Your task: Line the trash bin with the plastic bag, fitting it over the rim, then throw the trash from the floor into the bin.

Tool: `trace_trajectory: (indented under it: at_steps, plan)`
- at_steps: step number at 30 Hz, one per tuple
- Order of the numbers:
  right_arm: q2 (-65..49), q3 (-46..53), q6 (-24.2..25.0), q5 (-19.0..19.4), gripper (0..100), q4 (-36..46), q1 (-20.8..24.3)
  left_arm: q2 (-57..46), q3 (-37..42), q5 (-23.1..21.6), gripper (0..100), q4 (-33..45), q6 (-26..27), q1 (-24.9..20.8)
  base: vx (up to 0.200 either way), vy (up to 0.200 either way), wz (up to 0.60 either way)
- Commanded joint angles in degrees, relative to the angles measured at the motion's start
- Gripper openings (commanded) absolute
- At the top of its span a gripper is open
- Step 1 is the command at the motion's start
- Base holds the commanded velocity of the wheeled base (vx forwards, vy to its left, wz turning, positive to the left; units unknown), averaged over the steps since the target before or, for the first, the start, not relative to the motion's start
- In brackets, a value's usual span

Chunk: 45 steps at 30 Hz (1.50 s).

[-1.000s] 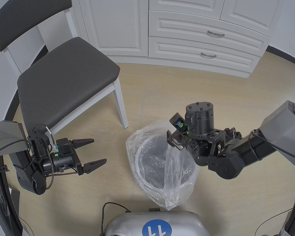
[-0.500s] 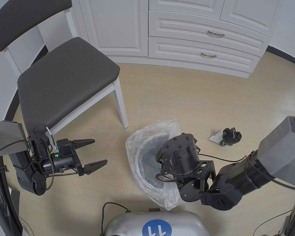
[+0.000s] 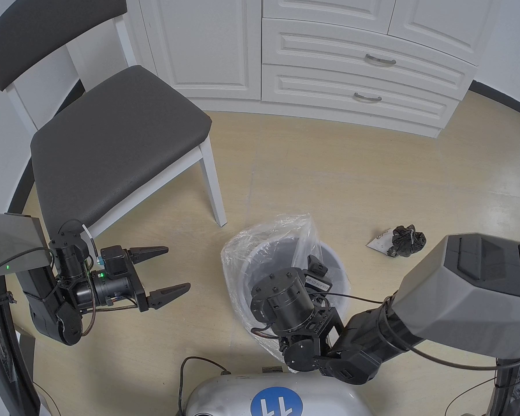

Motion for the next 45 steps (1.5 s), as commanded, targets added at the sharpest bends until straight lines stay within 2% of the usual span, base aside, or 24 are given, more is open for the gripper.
trace_trajectory:
  at_steps: [1,6,10,15,26,27,32,36,38,41,44,45]
  plan:
    - [1.6,-1.1,0.2,0.0,100,0.0,0.2,0.1,0.0,0.0,100,0.0,0.0,0.0,0.000,0.000,0.00]
    - [1.1,-3.1,1.0,0.0,100,0.0,3.8,0.0,0.0,0.0,100,0.0,0.0,0.0,0.000,0.000,0.00]
    - [2.0,-2.7,0.8,-0.7,100,0.0,4.6,0.0,0.0,0.0,100,0.0,0.0,0.0,0.000,0.000,0.00]
    - [2.9,-2.3,0.5,-3.4,100,-0.1,2.8,-0.1,0.0,0.0,100,0.0,0.0,0.0,0.000,0.000,0.00]
    - [0.4,1.9,-0.2,-3.1,100,-0.2,-2.1,0.0,-0.2,0.0,100,0.0,0.0,0.0,0.000,0.000,0.00]
    - [0.3,2.0,-0.2,-3.0,0,-0.1,-2.1,0.0,-0.2,0.0,100,0.0,0.0,0.0,0.000,0.000,0.00]
    - [-1.8,2.2,1.2,-2.7,0,-0.2,-1.8,0.1,0.0,0.0,100,0.0,-0.1,0.0,0.000,0.000,0.00]
    - [-4.1,4.0,8.3,-0.3,0,-0.8,-1.8,-0.1,1.4,0.0,100,0.0,-0.1,0.2,0.000,0.000,0.00]
    - [-4.5,4.5,15.7,2.2,0,-1.4,-2.2,-0.3,3.9,0.1,100,-0.1,0.0,0.0,0.000,0.000,0.00]
    - [-4.8,5.5,21.8,4.5,0,-1.9,-3.3,-1.1,5.5,0.2,100,-0.1,0.2,-1.3,0.000,0.000,0.00]
    - [-5.0,6.2,23.6,5.4,0,-2.0,-3.9,-1.7,5.7,0.3,100,0.0,0.3,-1.8,0.000,0.000,0.00]
    - [-6.2,7.9,28.8,7.8,0,-2.8,-4.9,-2.4,5.8,0.8,100,0.1,0.2,-3.1,0.000,0.000,0.00]
